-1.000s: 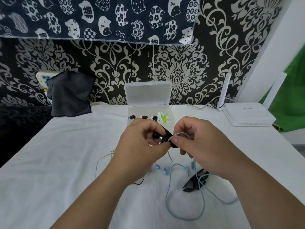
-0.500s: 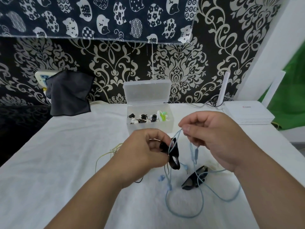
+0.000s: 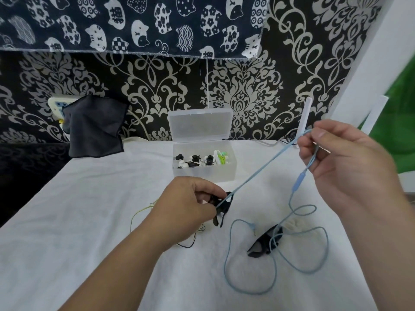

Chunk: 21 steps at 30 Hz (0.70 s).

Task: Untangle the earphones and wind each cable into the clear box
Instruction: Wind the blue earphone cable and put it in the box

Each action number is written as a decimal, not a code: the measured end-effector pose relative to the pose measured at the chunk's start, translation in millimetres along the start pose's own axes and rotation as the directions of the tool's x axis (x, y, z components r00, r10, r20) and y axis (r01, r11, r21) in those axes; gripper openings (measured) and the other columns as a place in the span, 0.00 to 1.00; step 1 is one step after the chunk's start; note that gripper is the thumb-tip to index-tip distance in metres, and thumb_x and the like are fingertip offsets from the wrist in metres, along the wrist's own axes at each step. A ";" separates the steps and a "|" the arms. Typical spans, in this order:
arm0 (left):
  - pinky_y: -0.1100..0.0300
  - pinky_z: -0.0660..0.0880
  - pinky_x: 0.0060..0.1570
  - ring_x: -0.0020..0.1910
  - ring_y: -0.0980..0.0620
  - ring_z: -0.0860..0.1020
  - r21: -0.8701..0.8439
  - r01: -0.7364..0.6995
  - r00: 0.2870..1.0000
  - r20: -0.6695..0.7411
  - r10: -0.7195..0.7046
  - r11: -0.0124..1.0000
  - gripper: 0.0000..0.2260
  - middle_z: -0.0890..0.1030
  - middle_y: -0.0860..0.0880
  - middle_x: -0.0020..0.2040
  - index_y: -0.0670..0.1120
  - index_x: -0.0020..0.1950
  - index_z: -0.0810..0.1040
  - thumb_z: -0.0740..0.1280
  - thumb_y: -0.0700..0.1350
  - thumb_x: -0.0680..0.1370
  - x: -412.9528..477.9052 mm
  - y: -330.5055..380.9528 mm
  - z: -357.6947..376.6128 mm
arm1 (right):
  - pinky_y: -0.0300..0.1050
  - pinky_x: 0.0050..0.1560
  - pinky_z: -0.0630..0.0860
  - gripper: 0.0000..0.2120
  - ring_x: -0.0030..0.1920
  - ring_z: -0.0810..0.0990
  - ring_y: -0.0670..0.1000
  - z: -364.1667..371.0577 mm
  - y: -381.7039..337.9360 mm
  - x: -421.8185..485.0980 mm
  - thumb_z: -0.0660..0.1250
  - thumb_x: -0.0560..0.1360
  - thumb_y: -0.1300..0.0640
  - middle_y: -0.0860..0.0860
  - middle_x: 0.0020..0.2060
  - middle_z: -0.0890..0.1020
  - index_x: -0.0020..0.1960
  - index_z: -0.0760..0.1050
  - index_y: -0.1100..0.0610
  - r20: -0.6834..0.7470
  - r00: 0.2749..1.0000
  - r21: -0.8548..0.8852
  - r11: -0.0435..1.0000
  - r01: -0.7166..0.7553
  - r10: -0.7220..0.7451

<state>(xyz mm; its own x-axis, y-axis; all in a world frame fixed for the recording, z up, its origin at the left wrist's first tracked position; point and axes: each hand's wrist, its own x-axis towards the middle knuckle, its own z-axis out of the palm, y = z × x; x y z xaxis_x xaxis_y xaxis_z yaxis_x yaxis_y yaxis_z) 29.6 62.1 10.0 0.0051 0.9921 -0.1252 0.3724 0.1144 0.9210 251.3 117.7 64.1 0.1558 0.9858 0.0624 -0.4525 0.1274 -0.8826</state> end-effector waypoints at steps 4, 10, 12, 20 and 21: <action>0.51 0.76 0.38 0.42 0.41 0.81 0.073 -0.033 0.999 0.008 0.033 0.997 0.15 0.85 0.48 0.40 0.57 0.44 0.84 0.67 0.37 0.67 -1.7 3.3 2.8 | 0.38 0.38 0.79 0.09 0.34 0.82 0.49 -1.5 2.0 0.3 0.64 0.78 0.69 0.51 0.30 0.82 0.43 0.77 0.58 -0.026 1.000 -0.013 1.000 0.005 -0.005; 0.52 0.63 0.31 0.29 0.47 0.67 -0.013 -0.042 0.994 0.098 0.043 0.999 0.16 0.86 0.52 0.41 0.54 0.45 0.78 0.65 0.31 0.75 -8.8 11.0 1.3 | 0.37 0.37 0.80 0.09 0.32 0.82 0.48 -16.6 9.1 11.0 0.65 0.77 0.69 0.51 0.29 0.82 0.43 0.77 0.58 -0.159 0.985 -0.043 0.997 -0.069 0.061; 0.51 0.62 0.30 0.30 0.44 0.64 -0.041 -0.057 0.992 0.114 0.062 0.997 0.14 0.86 0.51 0.41 0.53 0.46 0.77 0.67 0.32 0.74 -9.1 13.5 0.3 | 0.37 0.35 0.80 0.08 0.31 0.83 0.48 -22.9 14.5 15.5 0.66 0.77 0.69 0.52 0.30 0.82 0.43 0.77 0.58 -0.206 0.975 -0.061 0.993 -0.104 0.090; 0.57 0.64 0.28 0.43 0.32 0.81 -0.062 -0.103 0.991 0.075 0.108 0.993 0.12 0.84 0.49 0.42 0.54 0.45 0.78 0.67 0.36 0.70 -13.3 20.3 2.4 | 0.40 0.37 0.82 0.09 0.33 0.83 0.51 -43.8 38.6 26.8 0.66 0.77 0.70 0.58 0.39 0.81 0.42 0.77 0.59 -0.304 0.946 -0.359 0.905 -0.228 0.117; 0.57 0.64 0.29 0.44 0.32 0.81 -0.057 -0.099 0.992 0.067 0.103 0.993 0.14 0.84 0.49 0.42 0.54 0.44 0.79 0.67 0.34 0.71 -13.5 20.4 2.7 | 0.44 0.41 0.83 0.09 0.37 0.84 0.54 -46.2 41.7 26.6 0.67 0.76 0.69 0.57 0.40 0.82 0.41 0.78 0.56 -0.297 0.954 -0.516 0.833 -0.199 0.043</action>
<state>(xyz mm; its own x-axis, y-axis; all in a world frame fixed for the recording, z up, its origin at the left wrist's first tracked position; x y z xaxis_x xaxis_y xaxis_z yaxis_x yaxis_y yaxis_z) 39.7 50.9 29.5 0.1051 0.9930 -0.0544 0.3166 0.0184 0.9484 277.1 144.2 7.4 0.3902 0.9132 -0.1170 0.0455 -0.1461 -0.9882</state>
